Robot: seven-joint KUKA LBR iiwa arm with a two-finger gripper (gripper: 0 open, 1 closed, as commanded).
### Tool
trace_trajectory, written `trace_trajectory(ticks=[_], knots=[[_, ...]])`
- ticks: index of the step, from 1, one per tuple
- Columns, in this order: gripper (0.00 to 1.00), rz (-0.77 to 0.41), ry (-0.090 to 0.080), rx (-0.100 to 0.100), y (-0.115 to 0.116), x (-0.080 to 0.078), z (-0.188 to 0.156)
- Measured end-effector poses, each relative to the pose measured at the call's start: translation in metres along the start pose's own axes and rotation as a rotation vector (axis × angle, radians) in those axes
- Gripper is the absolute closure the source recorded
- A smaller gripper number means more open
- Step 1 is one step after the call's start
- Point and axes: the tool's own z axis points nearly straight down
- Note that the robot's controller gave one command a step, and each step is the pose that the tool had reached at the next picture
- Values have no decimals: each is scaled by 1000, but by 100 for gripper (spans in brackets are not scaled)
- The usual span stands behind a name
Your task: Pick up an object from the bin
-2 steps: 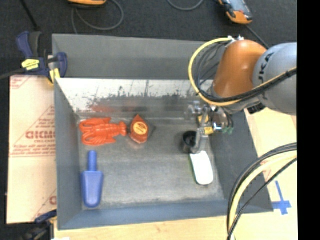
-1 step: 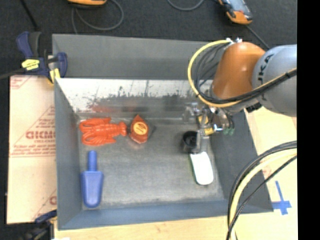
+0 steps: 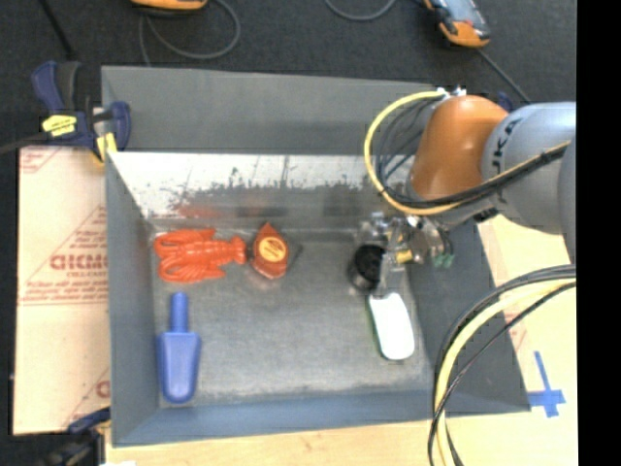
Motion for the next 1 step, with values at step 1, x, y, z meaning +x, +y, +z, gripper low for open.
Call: trace_trajectory(ticks=[1], knots=[[100, -1, 0, 0, 0, 0, 0]])
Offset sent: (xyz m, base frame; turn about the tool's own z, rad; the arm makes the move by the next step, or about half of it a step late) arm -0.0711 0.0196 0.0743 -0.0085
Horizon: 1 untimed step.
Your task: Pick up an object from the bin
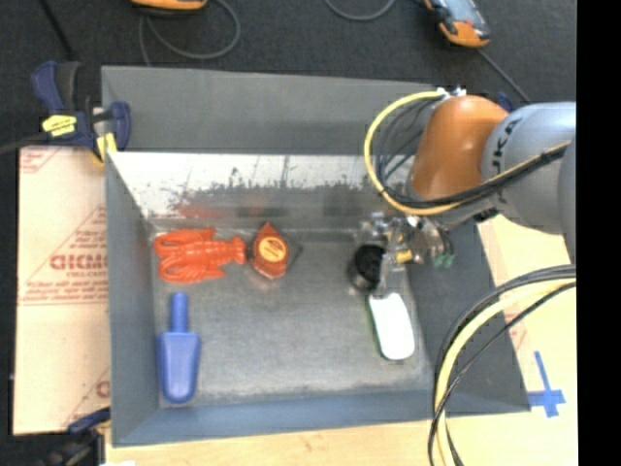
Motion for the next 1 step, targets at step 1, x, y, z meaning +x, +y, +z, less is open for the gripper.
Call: trace_trajectory(ticks=[1], knots=[[100, -9, 3, -1, 25, 68, -75]])
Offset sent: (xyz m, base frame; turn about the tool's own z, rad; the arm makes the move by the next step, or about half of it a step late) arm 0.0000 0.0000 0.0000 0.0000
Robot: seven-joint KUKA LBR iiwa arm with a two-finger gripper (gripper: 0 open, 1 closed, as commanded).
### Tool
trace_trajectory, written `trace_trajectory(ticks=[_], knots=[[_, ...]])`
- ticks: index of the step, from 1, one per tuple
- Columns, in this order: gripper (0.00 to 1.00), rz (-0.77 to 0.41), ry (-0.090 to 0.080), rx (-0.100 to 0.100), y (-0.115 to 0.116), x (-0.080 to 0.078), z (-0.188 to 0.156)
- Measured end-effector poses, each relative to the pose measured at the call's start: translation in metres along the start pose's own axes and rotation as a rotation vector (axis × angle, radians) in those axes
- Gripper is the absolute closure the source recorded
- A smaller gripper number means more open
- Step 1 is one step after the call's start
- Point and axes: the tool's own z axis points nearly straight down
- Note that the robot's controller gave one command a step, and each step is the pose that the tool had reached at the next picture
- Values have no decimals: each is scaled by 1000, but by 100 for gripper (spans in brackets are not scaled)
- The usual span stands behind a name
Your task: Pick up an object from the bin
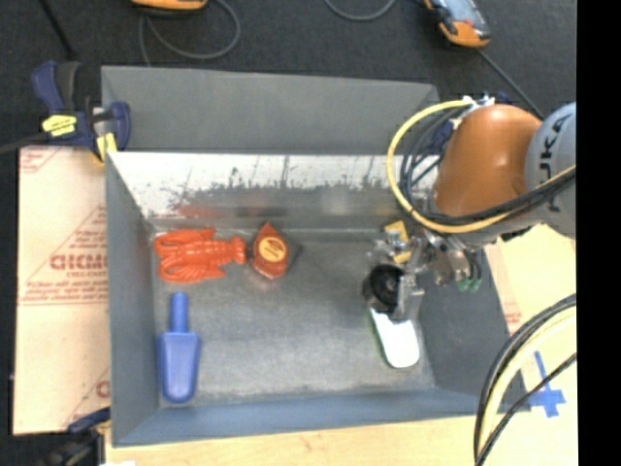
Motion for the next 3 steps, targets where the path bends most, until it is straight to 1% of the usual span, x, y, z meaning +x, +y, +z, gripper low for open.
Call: trace_trajectory(ticks=[2, 3], knots=[[100, 0, 0, 0, 0, 0, -1], [100, -8, 3, -1, -1, 3, -14]])
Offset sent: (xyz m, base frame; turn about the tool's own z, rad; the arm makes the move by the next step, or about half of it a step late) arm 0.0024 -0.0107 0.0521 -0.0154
